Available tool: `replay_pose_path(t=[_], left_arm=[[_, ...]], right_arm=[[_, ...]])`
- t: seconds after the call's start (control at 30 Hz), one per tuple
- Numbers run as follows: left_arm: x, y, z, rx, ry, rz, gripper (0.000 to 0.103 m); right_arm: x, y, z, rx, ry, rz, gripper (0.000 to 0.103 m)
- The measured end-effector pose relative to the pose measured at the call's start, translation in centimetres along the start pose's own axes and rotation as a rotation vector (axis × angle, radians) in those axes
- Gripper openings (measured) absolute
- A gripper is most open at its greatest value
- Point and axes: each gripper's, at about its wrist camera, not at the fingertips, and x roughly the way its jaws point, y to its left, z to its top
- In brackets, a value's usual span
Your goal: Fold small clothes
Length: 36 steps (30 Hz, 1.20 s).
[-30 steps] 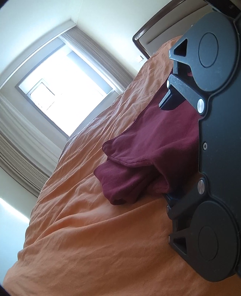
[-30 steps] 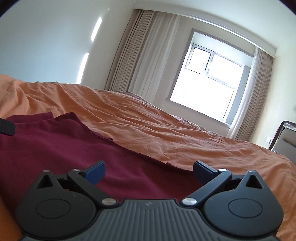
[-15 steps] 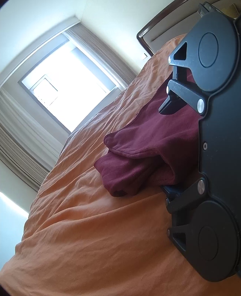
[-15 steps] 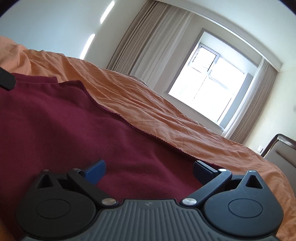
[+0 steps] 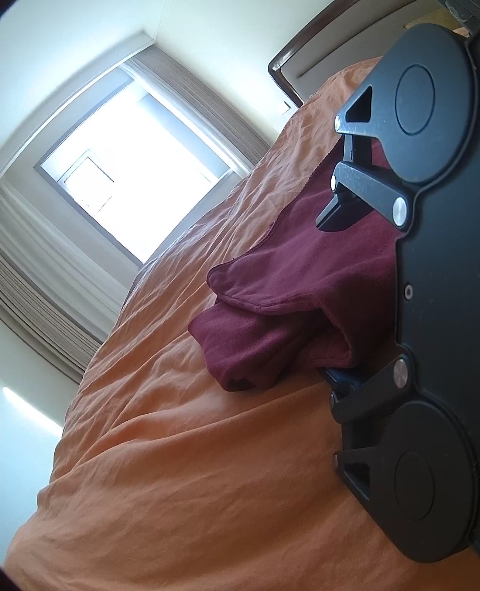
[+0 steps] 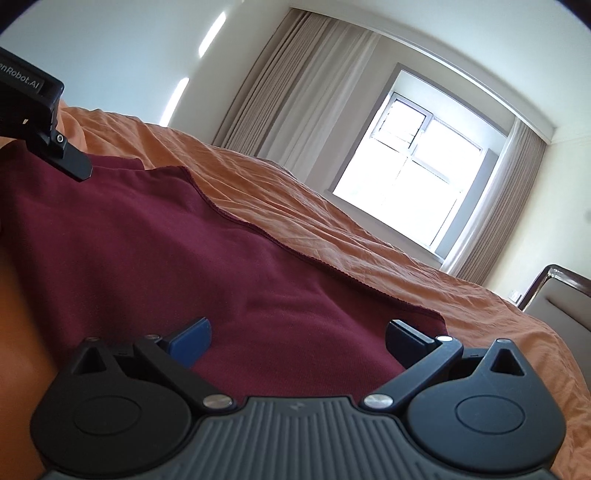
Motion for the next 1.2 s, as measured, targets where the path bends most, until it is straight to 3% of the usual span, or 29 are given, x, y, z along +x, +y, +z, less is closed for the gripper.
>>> replay_pose_path(t=[0.27, 0.33, 0.5, 0.63, 0.73, 0.97, 1.03, 1.13, 1.2], left_arm=[[0.3, -0.8, 0.2, 0.017, -0.002, 0.03, 0.071], [0.2, -1.2, 0.3, 0.025, -0.017, 0.045, 0.057], [0.9, -0.7, 0.8, -0.031, -0.023, 0.093, 0.036], [1.0, -1.6, 0.8, 0.019, -0.042, 0.119, 0.017], [0.8, -2.9, 0.9, 0.085, -0.06, 0.118, 0.015], [0.1, -8.8, 1.9, 0.304, -0.095, -0.008, 0.012], [0.3, -11.5, 2.0, 0.387, -0.094, -0.052, 0.012], [0.8, -15.9, 1.4, 0.498, -0.076, -0.126, 0.012], [1.3, -18.8, 0.4, 0.565, -0.06, -0.172, 0.012]], right_arm=[[-1.2, -0.7, -1.4, 0.093, 0.001, 0.005, 0.103], [-1.3, -0.8, -1.5, 0.101, 0.002, 0.009, 0.103], [-1.3, -0.9, -1.6, 0.118, 0.0, 0.015, 0.103], [-1.6, -1.4, -1.8, 0.133, -0.002, 0.023, 0.103], [-1.9, -2.1, -2.0, 0.164, 0.001, 0.053, 0.103], [-4.8, -4.7, -3.9, 0.252, -0.003, 0.08, 0.103], [-6.5, -4.8, -4.5, 0.189, -0.007, 0.04, 0.103], [-9.6, -4.6, -5.5, 0.04, -0.02, -0.089, 0.103], [-10.8, -4.8, -6.2, -0.003, -0.006, -0.119, 0.103]])
